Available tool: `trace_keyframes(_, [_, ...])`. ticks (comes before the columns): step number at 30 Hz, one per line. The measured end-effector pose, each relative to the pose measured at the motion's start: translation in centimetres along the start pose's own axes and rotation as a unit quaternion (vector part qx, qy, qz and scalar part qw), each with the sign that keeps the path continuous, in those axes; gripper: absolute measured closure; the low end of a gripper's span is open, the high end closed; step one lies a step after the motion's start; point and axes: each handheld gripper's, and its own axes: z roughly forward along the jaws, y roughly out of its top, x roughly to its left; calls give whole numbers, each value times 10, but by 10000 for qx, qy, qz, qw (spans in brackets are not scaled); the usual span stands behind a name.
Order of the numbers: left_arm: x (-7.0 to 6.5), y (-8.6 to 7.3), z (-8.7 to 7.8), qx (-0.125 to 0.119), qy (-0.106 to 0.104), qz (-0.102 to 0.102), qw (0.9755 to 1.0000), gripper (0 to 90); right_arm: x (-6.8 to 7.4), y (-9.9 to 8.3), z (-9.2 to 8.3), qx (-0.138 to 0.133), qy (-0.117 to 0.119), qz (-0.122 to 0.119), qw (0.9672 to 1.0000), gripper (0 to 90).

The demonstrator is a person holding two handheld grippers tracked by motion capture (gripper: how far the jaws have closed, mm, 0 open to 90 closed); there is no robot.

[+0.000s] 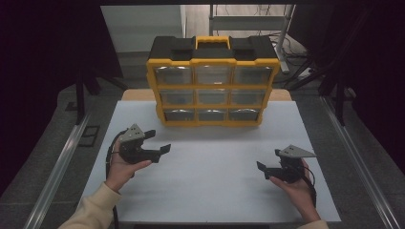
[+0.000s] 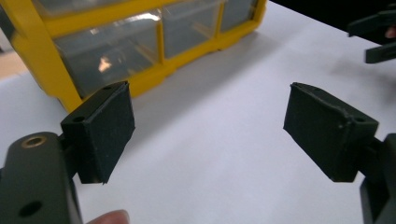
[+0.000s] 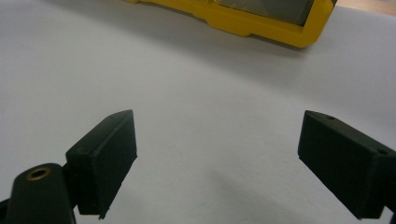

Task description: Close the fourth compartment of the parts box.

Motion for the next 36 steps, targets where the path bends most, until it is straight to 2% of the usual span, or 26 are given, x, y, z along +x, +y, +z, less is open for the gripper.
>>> trace_keyframes(5, [-2,-19,-6,149,-4,-12,9999,162,0,0,-1,-15,23,-13,10000,121])
trace_keyframes(12, [-2,-47,-13,356,232,17,9991,159,-1,-1,0,9,21,3,10000,121])
trace_keyframes(16, [2,-58,-20,234,452,-77,9987,162,-1,-2,1,20,72,-31,10000,120])
trace_keyframes(18, [3,-61,-20,296,527,-60,9982,163,0,-2,2,33,114,-34,9999,119])
trace_keyframes(23, [3,-65,-20,363,579,-59,9976,163,0,-2,4,10,193,-45,9998,118])
trace_keyframes(26, [4,-64,-21,314,528,-120,9980,163,0,-2,2,-16,207,-44,9998,117])
trace_keyframes(36, [4,-58,-24,197,501,-90,9985,171,0,-3,-3,-91,218,-28,9997,117])
